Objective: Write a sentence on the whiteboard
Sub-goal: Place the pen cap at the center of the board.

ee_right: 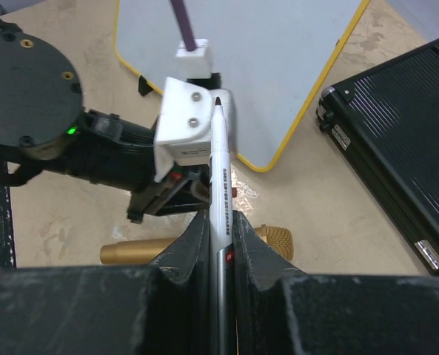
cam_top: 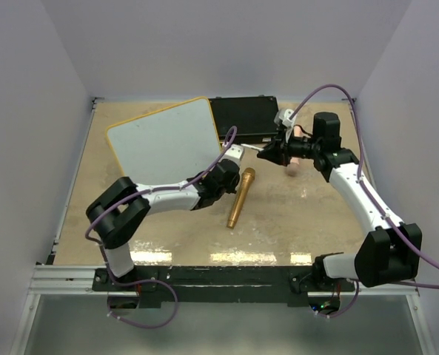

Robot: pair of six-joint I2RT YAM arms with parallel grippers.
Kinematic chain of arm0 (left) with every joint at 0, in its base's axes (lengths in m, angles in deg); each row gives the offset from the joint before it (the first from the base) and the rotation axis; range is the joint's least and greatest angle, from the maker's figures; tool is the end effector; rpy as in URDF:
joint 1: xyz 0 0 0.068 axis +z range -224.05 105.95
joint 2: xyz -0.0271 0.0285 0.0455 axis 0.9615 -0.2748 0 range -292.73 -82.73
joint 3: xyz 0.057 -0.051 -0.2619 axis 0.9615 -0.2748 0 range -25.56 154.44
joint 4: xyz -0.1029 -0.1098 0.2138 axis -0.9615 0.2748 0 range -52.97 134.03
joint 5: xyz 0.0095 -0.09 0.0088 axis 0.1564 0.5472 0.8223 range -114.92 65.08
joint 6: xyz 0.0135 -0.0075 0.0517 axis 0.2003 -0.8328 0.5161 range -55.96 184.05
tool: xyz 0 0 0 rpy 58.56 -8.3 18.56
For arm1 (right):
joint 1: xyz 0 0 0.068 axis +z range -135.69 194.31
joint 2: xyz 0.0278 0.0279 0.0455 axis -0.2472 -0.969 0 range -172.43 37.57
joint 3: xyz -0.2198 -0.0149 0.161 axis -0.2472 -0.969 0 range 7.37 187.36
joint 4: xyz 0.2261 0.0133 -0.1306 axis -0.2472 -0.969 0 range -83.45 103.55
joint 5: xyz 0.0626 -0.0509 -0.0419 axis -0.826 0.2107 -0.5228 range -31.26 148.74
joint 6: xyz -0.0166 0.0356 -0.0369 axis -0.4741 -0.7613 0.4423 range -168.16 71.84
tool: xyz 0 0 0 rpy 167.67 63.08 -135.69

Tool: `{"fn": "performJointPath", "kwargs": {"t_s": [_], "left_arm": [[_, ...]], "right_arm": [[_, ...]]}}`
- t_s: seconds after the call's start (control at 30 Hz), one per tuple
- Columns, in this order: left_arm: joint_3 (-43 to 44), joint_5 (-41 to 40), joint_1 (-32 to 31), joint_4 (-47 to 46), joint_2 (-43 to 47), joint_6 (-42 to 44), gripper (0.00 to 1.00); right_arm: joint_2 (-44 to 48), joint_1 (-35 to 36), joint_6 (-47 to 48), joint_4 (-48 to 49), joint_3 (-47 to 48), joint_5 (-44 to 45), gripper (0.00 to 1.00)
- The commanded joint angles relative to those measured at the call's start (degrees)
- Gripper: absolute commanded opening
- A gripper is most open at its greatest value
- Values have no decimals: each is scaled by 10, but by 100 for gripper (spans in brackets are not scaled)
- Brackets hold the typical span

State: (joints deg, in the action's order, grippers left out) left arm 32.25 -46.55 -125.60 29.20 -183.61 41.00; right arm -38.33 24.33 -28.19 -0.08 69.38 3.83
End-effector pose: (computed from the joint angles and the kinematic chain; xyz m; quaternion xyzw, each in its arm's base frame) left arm 0.2448 -0.2873 0.1875 0.1311 0.8666 -0.1411 0.4603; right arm 0.2822 0.0795 0.3254 -0.4273 0.6710 0.3528 0.4927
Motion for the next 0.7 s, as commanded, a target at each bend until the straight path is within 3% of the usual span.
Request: {"fn": "performJointPath", "kwargs": {"t_s": [0.0, 0.3, 0.5, 0.67], "left_arm": [[74, 4, 32, -16, -49, 14, 8], [145, 59, 56, 2, -109, 12, 29], [137, 87, 63, 10, -78, 11, 36], [95, 136, 76, 19, 2, 32, 38]], "right_arm": [[12, -15, -12, 26, 0, 5, 0], [14, -36, -17, 26, 2, 6, 0], [10, -40, -18, 24, 3, 6, 0], [19, -45, -11, 19, 4, 0, 0]]}}
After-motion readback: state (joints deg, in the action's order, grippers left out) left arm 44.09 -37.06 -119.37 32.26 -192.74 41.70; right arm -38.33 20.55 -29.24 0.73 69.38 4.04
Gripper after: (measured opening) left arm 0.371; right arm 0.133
